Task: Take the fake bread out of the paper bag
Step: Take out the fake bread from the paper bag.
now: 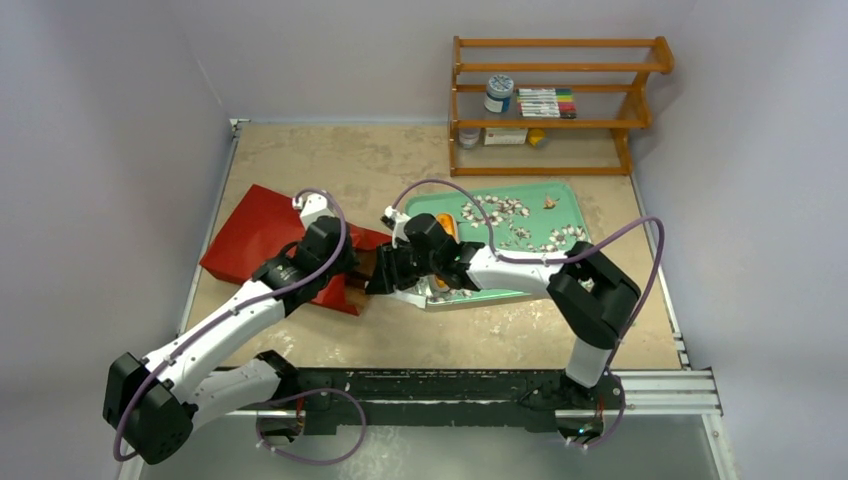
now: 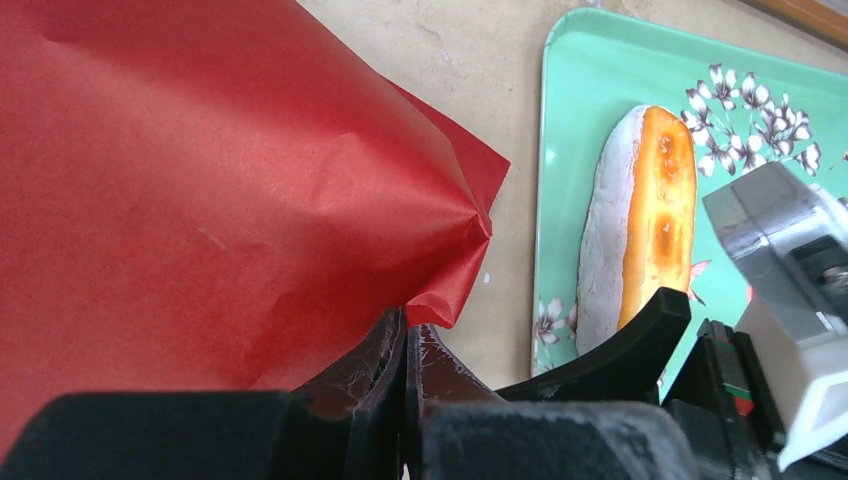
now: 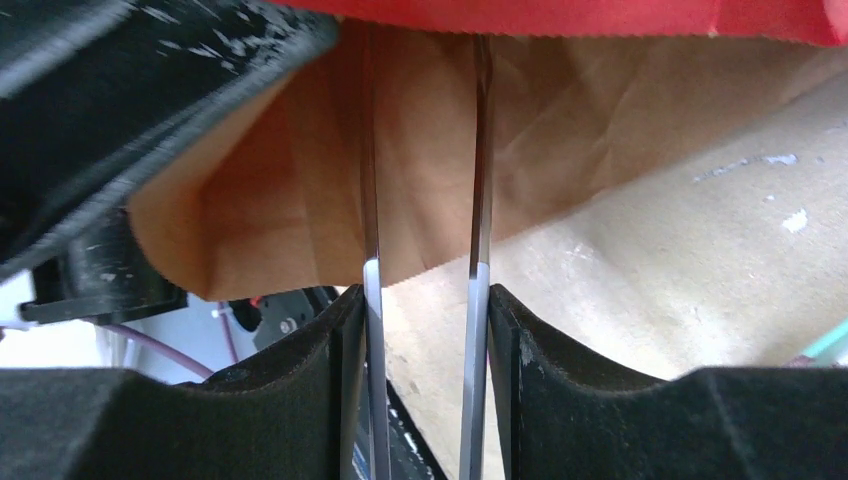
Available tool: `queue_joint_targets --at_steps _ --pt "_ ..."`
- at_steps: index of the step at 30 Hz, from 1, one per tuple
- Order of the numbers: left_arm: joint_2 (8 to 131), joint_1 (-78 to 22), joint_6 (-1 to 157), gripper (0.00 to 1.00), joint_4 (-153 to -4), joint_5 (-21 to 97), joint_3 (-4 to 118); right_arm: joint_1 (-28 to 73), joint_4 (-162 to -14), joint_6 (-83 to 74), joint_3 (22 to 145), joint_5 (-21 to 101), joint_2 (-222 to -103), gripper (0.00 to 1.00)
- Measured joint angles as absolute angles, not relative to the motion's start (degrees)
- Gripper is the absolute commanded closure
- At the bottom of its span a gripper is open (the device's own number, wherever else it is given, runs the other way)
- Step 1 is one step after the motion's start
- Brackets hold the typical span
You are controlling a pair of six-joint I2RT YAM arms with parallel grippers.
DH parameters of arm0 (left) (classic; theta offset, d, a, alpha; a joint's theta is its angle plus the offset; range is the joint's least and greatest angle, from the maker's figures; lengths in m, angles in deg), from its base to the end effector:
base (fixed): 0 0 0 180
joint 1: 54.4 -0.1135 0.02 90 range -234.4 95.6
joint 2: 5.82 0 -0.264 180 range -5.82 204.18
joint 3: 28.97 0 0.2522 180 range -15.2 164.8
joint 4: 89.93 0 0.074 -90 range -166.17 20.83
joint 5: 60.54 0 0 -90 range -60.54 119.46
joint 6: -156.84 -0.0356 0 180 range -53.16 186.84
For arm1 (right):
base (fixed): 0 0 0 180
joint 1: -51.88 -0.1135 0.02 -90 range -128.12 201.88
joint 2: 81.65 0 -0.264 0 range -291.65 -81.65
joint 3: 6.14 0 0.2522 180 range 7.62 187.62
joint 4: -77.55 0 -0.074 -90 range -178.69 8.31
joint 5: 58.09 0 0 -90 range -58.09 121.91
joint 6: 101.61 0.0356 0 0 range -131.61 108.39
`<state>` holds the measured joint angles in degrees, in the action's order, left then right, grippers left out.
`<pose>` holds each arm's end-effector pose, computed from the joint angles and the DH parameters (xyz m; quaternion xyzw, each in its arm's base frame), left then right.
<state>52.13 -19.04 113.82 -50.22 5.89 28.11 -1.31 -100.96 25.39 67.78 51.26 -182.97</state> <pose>0.1820 -0.1117 0.2641 -0.1750 0.8761 -0.1297 0.4302 0.2242 0.3193 0.2043 -0.2041 0.8284 0.4571 0.2513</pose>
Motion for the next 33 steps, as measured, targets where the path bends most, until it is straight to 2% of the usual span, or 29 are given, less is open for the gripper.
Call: queue_joint_targets --at_steps 7,14,17,21,24,33 --pt "52.1 -18.9 114.1 1.00 -50.5 6.3 27.1 -0.6 -103.6 27.4 68.2 53.8 -183.3 0.53" --pt "51.8 -18.7 114.3 1.00 -50.6 6.3 26.7 -0.5 -104.0 28.4 71.9 54.2 -188.6 0.55" --pt "51.8 -18.6 114.4 1.00 -51.1 6.5 26.1 -0.5 -104.0 28.8 73.7 54.0 -191.7 0.62" --pt "51.8 -18.6 114.4 1.00 -51.5 6.5 26.1 -0.5 -104.0 29.3 74.3 53.9 -192.9 0.79" --pt "51.8 -18.4 114.5 1.00 -51.5 5.5 26.1 -0.5 -104.1 29.3 74.2 53.8 -192.5 0.85" --pt "53.7 -18.0 114.8 1.00 -51.4 -2.7 29.1 -0.5 -100.8 27.1 68.5 50.4 -180.7 0.89"
